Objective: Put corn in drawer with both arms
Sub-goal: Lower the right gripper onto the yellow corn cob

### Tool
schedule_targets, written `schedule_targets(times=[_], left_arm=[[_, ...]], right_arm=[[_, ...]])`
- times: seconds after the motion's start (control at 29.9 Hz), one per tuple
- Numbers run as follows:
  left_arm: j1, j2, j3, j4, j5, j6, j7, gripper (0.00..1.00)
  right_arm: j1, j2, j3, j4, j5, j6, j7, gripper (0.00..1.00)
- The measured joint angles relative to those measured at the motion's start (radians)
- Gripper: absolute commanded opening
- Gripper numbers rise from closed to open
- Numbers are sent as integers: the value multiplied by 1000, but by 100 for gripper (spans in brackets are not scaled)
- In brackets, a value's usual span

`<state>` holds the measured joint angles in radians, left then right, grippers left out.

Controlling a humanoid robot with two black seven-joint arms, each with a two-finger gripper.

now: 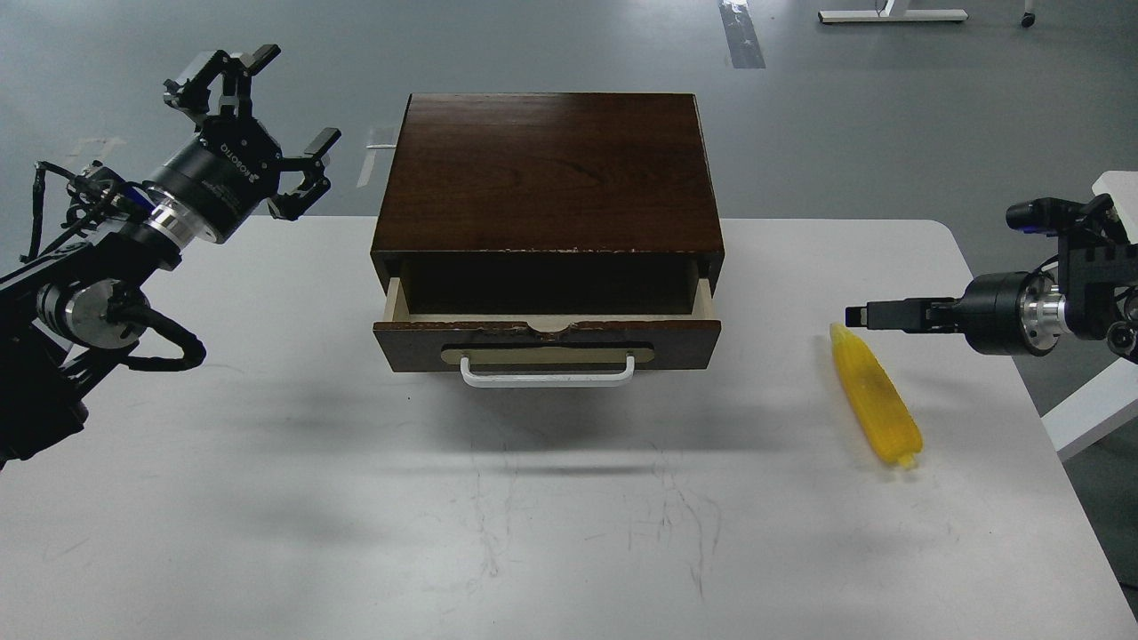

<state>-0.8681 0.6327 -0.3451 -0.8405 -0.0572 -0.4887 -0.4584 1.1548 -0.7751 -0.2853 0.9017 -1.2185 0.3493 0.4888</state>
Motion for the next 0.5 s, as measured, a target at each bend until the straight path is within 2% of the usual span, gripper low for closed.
schedule_targets(times=[0.17, 0.5], left_arm=[[0, -1, 0, 0, 0, 0, 0, 98], [2, -8, 0, 0, 0, 0, 0, 98]], right_arm=[[1, 8, -60, -6, -48, -40, 0, 100], [-7, 30, -111, -16, -83, -49, 0, 100]])
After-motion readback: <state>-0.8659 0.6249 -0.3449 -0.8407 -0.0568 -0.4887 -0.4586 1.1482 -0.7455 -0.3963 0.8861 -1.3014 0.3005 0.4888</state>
